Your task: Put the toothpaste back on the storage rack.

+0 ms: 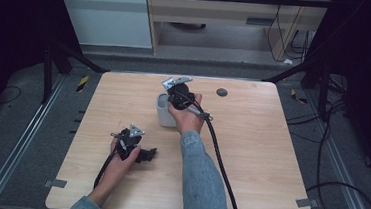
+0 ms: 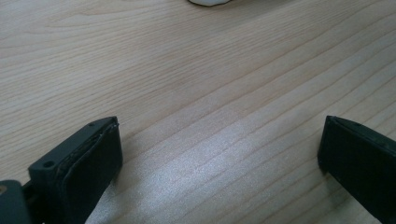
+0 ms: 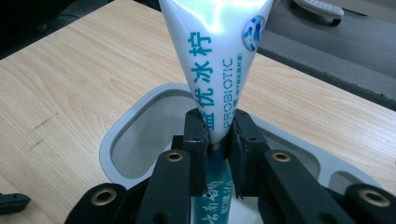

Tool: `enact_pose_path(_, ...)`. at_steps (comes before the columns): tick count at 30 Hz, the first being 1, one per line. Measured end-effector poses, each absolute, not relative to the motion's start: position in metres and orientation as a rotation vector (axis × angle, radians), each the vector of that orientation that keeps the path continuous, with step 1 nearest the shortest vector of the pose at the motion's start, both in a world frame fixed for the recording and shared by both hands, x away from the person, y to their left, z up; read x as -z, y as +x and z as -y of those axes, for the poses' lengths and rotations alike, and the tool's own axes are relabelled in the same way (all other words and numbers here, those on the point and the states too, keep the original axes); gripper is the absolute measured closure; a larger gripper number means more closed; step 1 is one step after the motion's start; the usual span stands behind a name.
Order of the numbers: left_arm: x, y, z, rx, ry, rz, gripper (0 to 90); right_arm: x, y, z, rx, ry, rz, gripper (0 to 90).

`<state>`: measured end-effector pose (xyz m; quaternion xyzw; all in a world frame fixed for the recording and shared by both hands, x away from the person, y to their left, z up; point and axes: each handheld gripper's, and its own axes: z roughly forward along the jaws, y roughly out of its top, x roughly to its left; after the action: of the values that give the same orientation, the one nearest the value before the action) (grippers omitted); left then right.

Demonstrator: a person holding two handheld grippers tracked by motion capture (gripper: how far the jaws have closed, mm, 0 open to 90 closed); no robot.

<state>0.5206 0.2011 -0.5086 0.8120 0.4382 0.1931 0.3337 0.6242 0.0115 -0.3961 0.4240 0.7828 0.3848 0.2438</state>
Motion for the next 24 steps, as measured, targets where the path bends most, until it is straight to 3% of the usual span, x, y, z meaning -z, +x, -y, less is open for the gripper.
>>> enact_pose_path(24,0.5086,0.5205,-0.2011,-0.504,2.121,-1.143,0.0,0.3911,0.6217,-0.0067,-1.059,1.161,-2.137,76.9)
